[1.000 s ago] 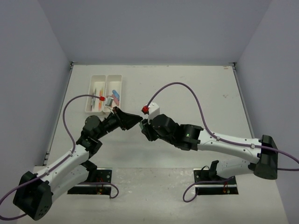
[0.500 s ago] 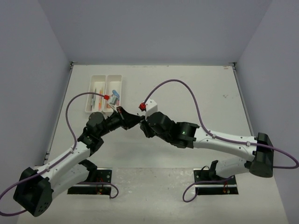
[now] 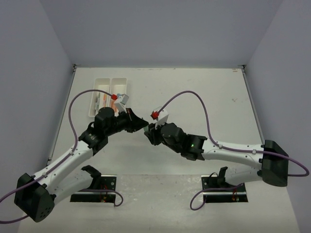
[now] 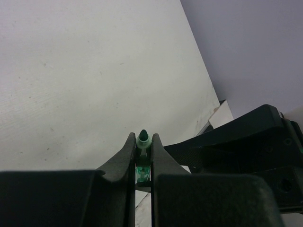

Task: Sort the stationery into containers
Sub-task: Close the pen cap on the pen.

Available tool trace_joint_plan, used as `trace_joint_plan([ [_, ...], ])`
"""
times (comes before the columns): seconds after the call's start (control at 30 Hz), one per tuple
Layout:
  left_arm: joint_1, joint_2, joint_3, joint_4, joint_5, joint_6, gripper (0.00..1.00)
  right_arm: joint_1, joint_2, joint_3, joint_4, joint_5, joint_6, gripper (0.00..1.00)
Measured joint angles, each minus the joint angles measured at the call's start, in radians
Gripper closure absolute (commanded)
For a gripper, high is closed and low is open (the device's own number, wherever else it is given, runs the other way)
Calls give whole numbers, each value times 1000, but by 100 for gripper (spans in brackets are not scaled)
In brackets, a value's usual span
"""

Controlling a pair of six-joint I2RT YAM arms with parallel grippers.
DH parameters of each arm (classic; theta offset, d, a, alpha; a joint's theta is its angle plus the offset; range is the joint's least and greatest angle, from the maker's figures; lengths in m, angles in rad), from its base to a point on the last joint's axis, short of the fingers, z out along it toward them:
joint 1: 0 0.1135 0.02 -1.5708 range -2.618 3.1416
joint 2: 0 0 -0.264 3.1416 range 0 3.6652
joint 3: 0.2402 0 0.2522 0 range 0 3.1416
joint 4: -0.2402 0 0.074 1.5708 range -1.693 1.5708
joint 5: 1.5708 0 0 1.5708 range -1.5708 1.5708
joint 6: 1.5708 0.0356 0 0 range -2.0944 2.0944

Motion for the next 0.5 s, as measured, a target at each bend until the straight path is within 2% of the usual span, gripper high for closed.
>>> trace_joint_plan([
  [0.07,0,1,0,13,0,-1,100,0,-5,-2,-15,-16,1,44],
  [0.1,1,1,1,25,-3,-1,100,1,-9,-3,-29,-26,2,43],
  [0.27,19,-3,10,151,-10,-2,100,-23,-60,-11,-177,-183,59,49],
  [0.37,19,-2,10,199,16,-3,100,-119,-155,-57,-152,-376,136,54],
  [0.5,19,6,4,266,62,-18,100,-219,-223,-109,-81,-549,222,56],
])
